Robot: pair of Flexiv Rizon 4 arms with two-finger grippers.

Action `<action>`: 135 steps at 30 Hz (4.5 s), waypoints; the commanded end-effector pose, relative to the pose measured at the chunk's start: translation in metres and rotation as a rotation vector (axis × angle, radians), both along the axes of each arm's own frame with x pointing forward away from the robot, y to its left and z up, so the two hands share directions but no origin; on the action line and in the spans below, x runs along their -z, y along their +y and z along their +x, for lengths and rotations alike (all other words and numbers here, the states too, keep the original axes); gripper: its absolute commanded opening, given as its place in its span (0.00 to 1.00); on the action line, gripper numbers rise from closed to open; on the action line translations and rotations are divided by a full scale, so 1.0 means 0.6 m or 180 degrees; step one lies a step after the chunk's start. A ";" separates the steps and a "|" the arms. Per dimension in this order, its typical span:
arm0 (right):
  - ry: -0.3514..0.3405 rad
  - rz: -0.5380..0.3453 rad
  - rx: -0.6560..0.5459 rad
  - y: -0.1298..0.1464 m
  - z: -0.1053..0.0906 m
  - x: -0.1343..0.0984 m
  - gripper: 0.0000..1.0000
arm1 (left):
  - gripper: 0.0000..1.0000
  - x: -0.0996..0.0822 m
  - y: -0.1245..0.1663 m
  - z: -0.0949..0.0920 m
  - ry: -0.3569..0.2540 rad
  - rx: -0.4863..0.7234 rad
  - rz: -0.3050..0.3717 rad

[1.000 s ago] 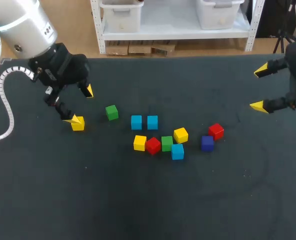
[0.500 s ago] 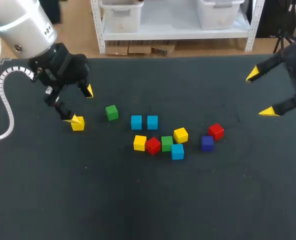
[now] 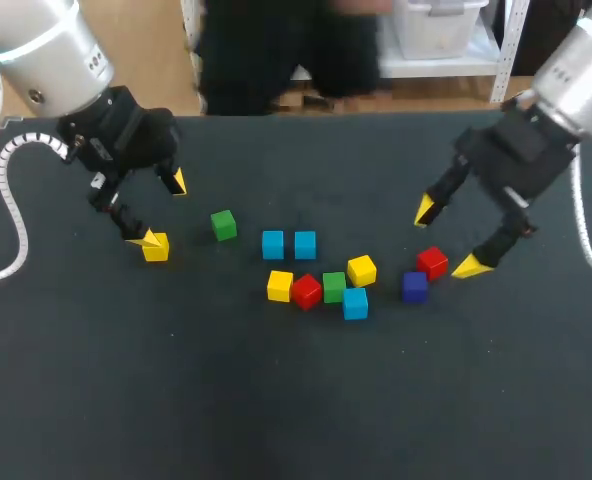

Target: Place the blue cubes, place green cubes on the blue cubes, place the yellow cubes on the green cubes, then place the red cubes on the yellow cubes, and place purple cube on the red cubes.

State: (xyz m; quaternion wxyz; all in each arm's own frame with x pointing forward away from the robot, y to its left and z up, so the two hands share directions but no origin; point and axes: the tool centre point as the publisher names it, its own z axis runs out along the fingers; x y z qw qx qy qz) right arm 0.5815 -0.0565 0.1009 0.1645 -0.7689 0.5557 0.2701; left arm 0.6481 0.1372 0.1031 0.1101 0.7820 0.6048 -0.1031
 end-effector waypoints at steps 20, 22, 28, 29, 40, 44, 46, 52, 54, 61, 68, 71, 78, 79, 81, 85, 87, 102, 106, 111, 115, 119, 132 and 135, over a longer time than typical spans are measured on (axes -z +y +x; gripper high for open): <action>-0.0174 -0.0176 0.0158 0.117 -0.030 0.118 1.00 | 1.00 0.000 0.001 0.001 0.0003 0.0006 -0.0002; -0.0151 -0.0195 0.0164 0.119 -0.036 0.123 1.00 | 1.00 0.000 0.001 0.001 0.0003 0.0006 -0.0002; -0.0070 -0.0215 0.0257 0.115 -0.042 0.142 1.00 | 1.00 0.000 0.001 0.001 0.0003 0.0006 -0.0002; -0.0067 -0.0218 0.0263 0.115 -0.042 0.144 1.00 | 1.00 0.000 0.001 0.001 0.0003 0.0006 -0.0002; -0.0021 -0.0240 0.0396 0.113 -0.034 0.166 1.00 | 1.00 0.000 0.001 0.001 0.0003 0.0006 -0.0002; 0.0005 -0.0235 0.0414 0.118 -0.028 0.173 1.00 | 1.00 0.000 0.001 0.001 0.0003 0.0006 -0.0002; 0.0009 -0.0235 0.0421 0.122 -0.025 0.175 1.00 | 1.00 0.000 0.001 0.001 0.0003 0.0006 -0.0002; -0.0030 -0.0237 0.0392 0.132 -0.007 0.173 1.00 | 1.00 0.000 0.001 0.001 0.0003 0.0006 -0.0002; -0.0045 -0.0241 0.0344 0.135 0.000 0.173 1.00 | 1.00 0.000 0.001 0.001 0.0003 0.0006 -0.0002; -0.0049 -0.0227 -0.0025 0.153 0.007 0.177 1.00 | 1.00 0.000 0.001 0.001 0.0003 0.0006 -0.0002; -0.0034 -0.0230 -0.0048 0.155 0.004 0.182 1.00 | 1.00 0.000 0.001 0.001 0.0003 0.0006 -0.0002; -0.0039 -0.0260 -0.0056 0.155 0.004 0.182 0.93 | 1.00 0.000 0.001 0.001 0.0003 0.0006 -0.0002; -0.0051 -0.0294 -0.0052 0.151 0.003 0.179 0.67 | 1.00 0.000 0.001 0.001 0.0003 0.0006 -0.0002; -0.0057 -0.0296 -0.0051 0.150 0.003 0.177 0.61 | 1.00 0.000 0.001 0.001 0.0003 0.0006 -0.0002; -0.0078 -0.0311 -0.0039 0.148 0.002 0.174 0.56 | 1.00 0.000 0.001 0.001 0.0003 0.0006 -0.0002; -0.0090 -0.0317 -0.0017 0.143 0.001 0.172 0.40 | 1.00 0.000 0.001 0.001 0.0003 0.0006 -0.0002; -0.0092 -0.0319 -0.0010 0.143 0.001 0.172 0.39 | 1.00 0.000 0.001 0.001 0.0003 0.0006 -0.0002; -0.0018 -0.0298 0.0038 0.137 -0.006 0.164 0.00 | 1.00 0.000 0.001 0.001 0.0003 0.0006 -0.0002; -0.0018 -0.0300 0.0125 0.127 -0.005 0.134 0.00 | 1.00 0.000 0.001 0.001 0.0003 0.0006 -0.0002; 0.0024 -0.0299 0.0324 0.117 0.017 0.099 0.00 | 1.00 0.000 0.001 0.001 0.0003 0.0006 -0.0002; -0.0037 -0.0345 0.0393 0.114 0.053 0.073 0.00 | 1.00 0.000 0.001 0.001 0.0003 0.0006 -0.0002; -0.0085 -0.0403 0.0427 0.116 0.089 0.057 0.00 | 1.00 0.000 0.001 0.001 0.0003 0.0006 -0.0002; -0.0082 -0.0570 0.0650 0.128 0.155 0.076 0.00 | 1.00 0.000 0.001 0.001 0.0003 0.0006 -0.0002; -0.0065 -0.0533 0.0687 0.132 0.165 0.096 0.00 | 1.00 0.000 0.001 0.001 0.0003 0.0006 -0.0002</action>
